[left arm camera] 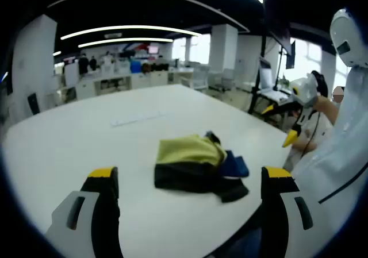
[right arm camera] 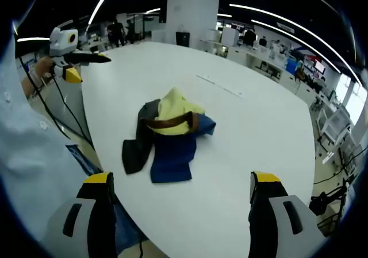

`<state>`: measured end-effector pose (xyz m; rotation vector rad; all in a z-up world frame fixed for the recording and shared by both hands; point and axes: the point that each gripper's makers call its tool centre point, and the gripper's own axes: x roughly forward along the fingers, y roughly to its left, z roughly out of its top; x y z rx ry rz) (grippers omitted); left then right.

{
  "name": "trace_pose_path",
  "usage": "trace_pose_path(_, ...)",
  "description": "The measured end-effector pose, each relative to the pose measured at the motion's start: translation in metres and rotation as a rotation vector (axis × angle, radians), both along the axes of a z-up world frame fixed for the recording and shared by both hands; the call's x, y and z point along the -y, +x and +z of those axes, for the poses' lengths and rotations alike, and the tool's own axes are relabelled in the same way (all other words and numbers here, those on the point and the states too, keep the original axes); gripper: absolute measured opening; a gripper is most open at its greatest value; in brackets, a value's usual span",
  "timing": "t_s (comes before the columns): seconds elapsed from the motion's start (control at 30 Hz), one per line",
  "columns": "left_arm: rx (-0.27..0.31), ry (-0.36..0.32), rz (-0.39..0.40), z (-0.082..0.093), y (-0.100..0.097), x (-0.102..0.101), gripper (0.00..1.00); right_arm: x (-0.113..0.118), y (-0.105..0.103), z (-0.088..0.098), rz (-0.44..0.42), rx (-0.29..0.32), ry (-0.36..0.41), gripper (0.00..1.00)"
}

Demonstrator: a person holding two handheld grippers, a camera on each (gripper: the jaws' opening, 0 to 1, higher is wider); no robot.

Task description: Fold the garment on the visible template until the final outline fits inside the template.

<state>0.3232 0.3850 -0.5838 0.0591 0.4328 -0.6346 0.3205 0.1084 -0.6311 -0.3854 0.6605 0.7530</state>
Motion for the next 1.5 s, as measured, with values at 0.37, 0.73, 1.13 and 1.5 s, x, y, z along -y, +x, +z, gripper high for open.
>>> trace_pose_path(0.37,-0.018,0.030,-0.012,-0.004,0.005,0.001,1.00,-0.001,0.008,0.003,0.013,0.002,-0.007,0.97)
trace_pose_path(0.73,-0.026,0.030,-0.035,-0.005,0.008,0.006,0.94,-0.004,0.016,0.005,0.030,0.004,-0.006,0.96)
trace_pose_path(1.13,-0.054,0.103,-0.127,-0.023,0.008,0.029,0.77,-0.010,0.033,0.009,0.053,0.029,-0.001,0.96)
trace_pose_path(1.5,-0.054,0.190,-0.183,-0.039,0.020,0.040,0.62,-0.015,0.049,0.006,0.112,0.023,0.000,0.87)
